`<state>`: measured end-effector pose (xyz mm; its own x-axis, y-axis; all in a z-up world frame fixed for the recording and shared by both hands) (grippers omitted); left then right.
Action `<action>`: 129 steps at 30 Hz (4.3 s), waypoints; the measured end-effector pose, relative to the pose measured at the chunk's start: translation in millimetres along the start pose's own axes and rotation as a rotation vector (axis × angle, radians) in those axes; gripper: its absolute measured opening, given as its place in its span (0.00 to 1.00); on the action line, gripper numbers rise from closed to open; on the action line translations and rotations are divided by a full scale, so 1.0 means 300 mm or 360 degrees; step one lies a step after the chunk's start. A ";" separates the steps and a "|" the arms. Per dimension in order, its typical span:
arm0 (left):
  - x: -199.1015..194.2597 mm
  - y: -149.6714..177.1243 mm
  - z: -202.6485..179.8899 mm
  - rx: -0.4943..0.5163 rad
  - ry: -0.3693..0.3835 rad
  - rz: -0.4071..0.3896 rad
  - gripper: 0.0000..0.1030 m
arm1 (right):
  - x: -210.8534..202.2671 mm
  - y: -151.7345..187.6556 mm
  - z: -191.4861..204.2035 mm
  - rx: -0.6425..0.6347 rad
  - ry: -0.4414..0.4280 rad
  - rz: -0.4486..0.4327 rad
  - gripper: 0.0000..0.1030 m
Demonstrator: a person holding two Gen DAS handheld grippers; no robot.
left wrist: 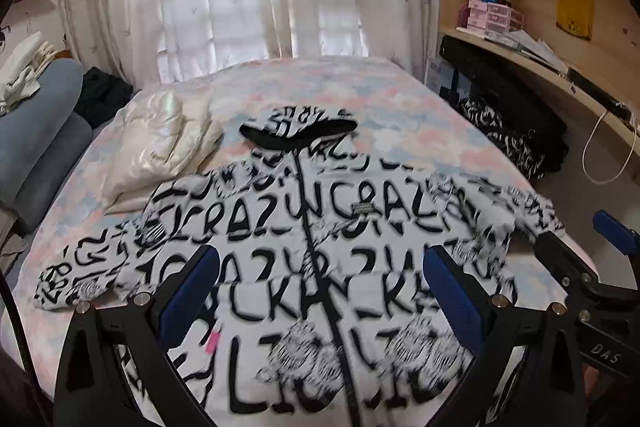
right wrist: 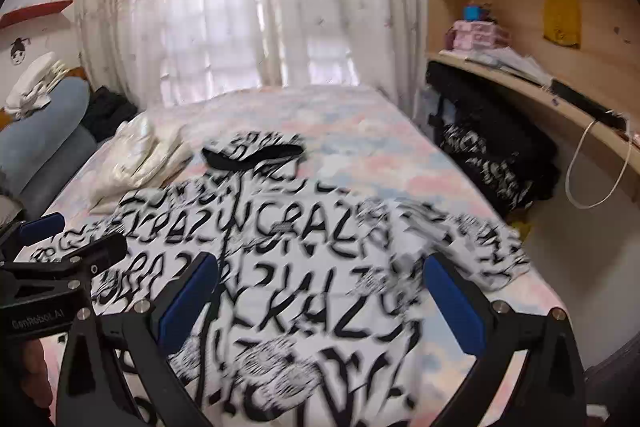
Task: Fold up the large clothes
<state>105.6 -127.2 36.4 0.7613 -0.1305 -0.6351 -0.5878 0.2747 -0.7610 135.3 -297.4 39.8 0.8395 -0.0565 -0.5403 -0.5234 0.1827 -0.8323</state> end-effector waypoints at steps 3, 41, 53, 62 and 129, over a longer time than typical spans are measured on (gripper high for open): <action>0.033 -0.079 -0.058 0.0042 -0.0020 -0.0053 0.98 | 0.012 -0.057 -0.079 0.0053 0.0017 -0.0022 1.00; 0.871 -0.083 -0.708 0.0146 0.0489 0.0347 0.98 | 0.784 0.223 -1.201 0.1312 0.0408 0.0618 0.39; 0.634 -0.163 -0.404 0.0047 0.0491 0.0091 0.98 | 0.436 -0.316 -0.858 0.0851 0.0129 -0.0068 0.09; 0.448 -0.190 -0.025 -0.0102 0.0415 0.0012 0.98 | 0.183 -0.632 -0.172 0.0212 -0.0149 -0.0336 0.09; 0.583 -0.121 0.177 -0.0186 0.0443 0.0133 0.05 | 0.662 0.335 -0.384 0.0012 0.0260 0.0625 0.34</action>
<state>274.5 -109.2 -40.1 0.6144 -0.3726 -0.6955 -0.6847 0.1864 -0.7046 232.7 -403.5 -165.4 0.5423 -0.1361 -0.8291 -0.7971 0.2285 -0.5590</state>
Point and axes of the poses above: each gripper's, at about its wrist camera, not at the fingertips, and x roughly the way its jaws point, z to its left, y to its underside, the point moved 8 cm from there along x, roughly the way its jaws point, and after that the axes turned 9 degrees about x, right-handed, at the moved point
